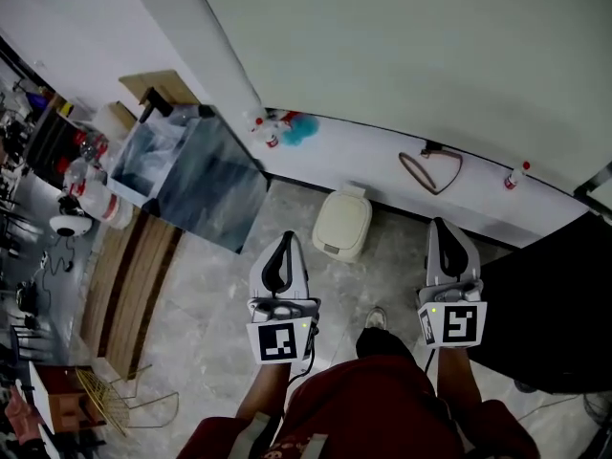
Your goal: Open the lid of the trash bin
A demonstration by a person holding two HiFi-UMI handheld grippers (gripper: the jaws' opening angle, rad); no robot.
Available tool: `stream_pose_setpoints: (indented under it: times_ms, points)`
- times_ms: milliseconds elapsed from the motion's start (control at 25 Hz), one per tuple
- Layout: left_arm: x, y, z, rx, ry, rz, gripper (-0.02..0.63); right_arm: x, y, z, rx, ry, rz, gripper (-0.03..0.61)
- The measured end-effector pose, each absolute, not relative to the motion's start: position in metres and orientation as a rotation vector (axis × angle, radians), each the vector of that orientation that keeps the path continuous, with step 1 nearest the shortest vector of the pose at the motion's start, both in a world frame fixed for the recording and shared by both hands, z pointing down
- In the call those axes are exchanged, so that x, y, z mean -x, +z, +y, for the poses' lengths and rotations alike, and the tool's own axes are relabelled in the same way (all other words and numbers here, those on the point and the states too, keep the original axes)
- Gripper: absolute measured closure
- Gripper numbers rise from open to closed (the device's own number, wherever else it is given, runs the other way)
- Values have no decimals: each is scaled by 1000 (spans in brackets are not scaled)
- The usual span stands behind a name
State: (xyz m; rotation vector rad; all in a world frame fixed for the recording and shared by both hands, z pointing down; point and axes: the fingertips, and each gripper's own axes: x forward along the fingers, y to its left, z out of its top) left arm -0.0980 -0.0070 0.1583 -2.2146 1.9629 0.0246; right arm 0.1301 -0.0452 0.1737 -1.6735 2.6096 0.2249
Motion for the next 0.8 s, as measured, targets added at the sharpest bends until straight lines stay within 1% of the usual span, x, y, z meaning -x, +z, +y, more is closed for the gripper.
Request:
stream_pose_setpoints:
  times_ms: [360,680,800]
  points:
    - [63,173,-73,2230,-21,1953,609,-167,194,-109,1685,158,2611,578]
    - [43,188,-88,2215,-73,1947,609,-179,225,-129,1670,82,2642,578]
    - [43,207,-90,2228,-119,1957,609,-176,237,-133,1668,63,2664,578]
